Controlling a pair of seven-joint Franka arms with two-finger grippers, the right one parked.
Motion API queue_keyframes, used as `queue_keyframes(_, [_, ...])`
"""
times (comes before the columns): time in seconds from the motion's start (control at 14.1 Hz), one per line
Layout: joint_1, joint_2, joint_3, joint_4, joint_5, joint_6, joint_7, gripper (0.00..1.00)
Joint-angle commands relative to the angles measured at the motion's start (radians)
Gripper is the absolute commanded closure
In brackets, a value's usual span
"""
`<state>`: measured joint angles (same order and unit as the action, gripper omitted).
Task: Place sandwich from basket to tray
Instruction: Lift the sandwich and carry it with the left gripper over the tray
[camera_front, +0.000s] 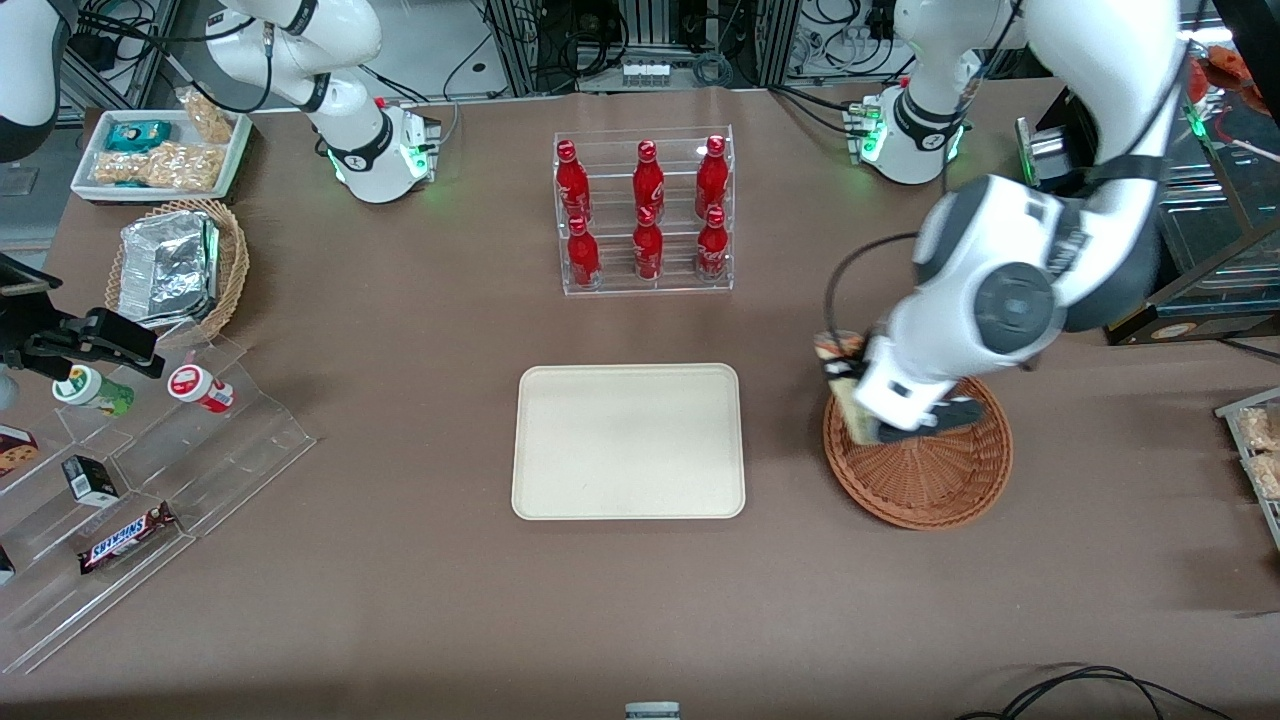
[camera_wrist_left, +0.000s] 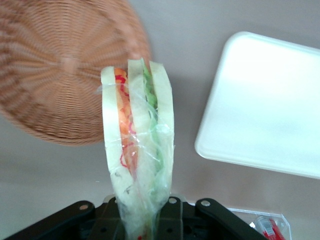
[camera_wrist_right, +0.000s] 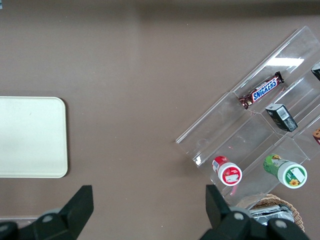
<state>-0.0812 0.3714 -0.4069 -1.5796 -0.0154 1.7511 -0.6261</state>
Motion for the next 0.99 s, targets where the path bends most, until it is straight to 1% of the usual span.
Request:
queue_keyframes(0.0, [-0.135, 0.134, -0.004, 0.116, 0.09, 0.031, -0.012, 0.94])
queue_keyframes(0.21, [-0.261, 0.272, -0.001, 0.267, 0.104, 0.06, -0.075, 0.92])
queue_keyframes(0.28, [-0.3, 0.321, 0.0, 0.321, 0.106, 0.082, -0.093, 0.89])
queue_keyframes(0.35, [-0.336, 0.364, 0.006, 0.361, 0.11, 0.115, -0.089, 0.82])
queue_keyframes(0.43, [-0.357, 0.409, 0.008, 0.398, 0.135, 0.17, -0.096, 0.8])
queue_keyframes(0.5, [-0.377, 0.443, 0.008, 0.414, 0.153, 0.218, -0.099, 0.79])
queue_keyframes(0.71, [-0.419, 0.532, 0.01, 0.443, 0.166, 0.355, -0.127, 0.79])
queue_keyframes(0.78, [-0.43, 0.556, 0.01, 0.457, 0.179, 0.369, -0.135, 0.79])
queue_keyframes(0.85, [-0.431, 0.566, 0.011, 0.46, 0.187, 0.372, -0.156, 0.75])
queue_keyframes(0.92, [-0.431, 0.566, 0.01, 0.46, 0.189, 0.372, -0.167, 0.73])
